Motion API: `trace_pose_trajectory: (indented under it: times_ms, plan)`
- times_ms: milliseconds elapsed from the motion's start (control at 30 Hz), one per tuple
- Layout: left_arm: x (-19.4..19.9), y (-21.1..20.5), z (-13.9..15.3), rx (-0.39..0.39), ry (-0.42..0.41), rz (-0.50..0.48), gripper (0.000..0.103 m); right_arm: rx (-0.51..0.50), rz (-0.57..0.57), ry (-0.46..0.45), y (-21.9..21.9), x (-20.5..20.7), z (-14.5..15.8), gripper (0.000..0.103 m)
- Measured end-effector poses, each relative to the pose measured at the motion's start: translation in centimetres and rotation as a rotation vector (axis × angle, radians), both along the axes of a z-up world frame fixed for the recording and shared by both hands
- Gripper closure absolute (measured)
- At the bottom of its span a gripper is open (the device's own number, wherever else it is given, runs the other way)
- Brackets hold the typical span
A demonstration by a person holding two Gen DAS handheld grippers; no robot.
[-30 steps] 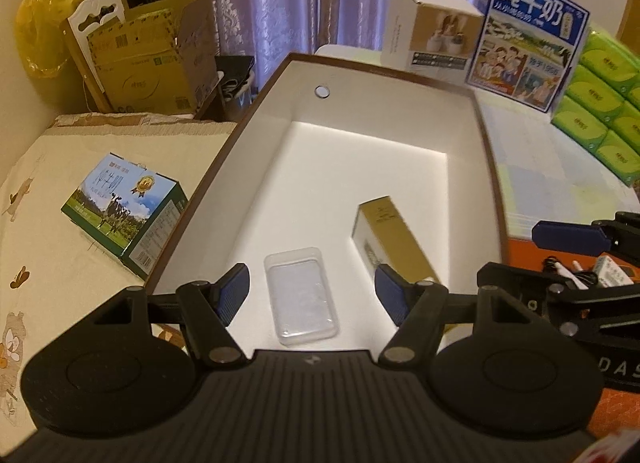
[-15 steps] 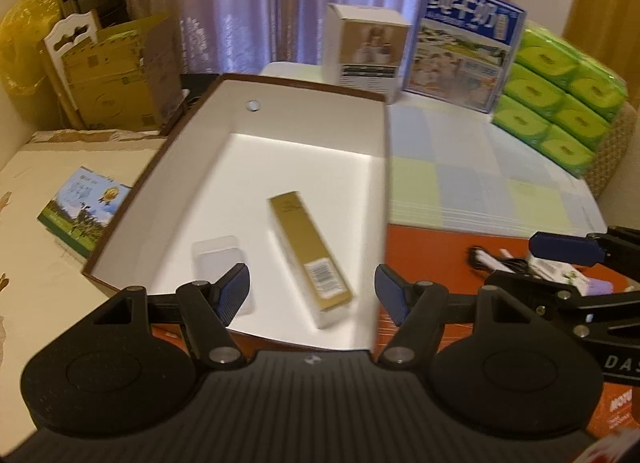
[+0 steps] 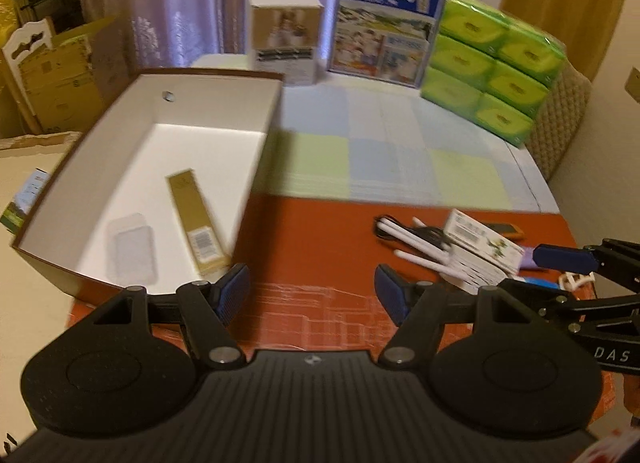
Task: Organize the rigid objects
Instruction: 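Withdraw both tools from the box back toward the table items, then grasp the white hair clip with the right gripper while the left grasps the spray bottle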
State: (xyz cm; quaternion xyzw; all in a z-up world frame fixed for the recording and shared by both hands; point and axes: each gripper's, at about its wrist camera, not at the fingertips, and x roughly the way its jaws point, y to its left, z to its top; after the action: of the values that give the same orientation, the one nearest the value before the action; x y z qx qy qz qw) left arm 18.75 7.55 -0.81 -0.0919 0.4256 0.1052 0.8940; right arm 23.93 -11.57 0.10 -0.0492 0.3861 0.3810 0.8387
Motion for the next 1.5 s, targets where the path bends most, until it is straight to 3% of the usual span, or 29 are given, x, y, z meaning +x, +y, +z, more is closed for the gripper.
trace_pose_trajectory:
  times_ms: [467, 800, 1367, 1500]
  plan:
    - [3.0, -8.5, -3.7, -0.035, 0.09, -0.159, 0.037, -0.063, -0.13, 0.059, -10.2, 0.7, -2.0, 0.044]
    - [5.2, -13.4, -6.3, -0.064, 0.141, -0.245, 0.037, -0.099, -0.2, 0.095, -15.0, 1.4, -3.6, 0.044]
    - [9.2, -17.5, -11.0, -0.129, 0.191, -0.168, 0.037, -0.157, -0.325, 0.144, -22.0, 4.3, -6.6, 0.044]
    - [10.1, -18.1, -11.9, -0.105, 0.197, -0.137, 0.037, -0.167, -0.344, 0.148, -23.3, 5.3, -7.0, 0.044]
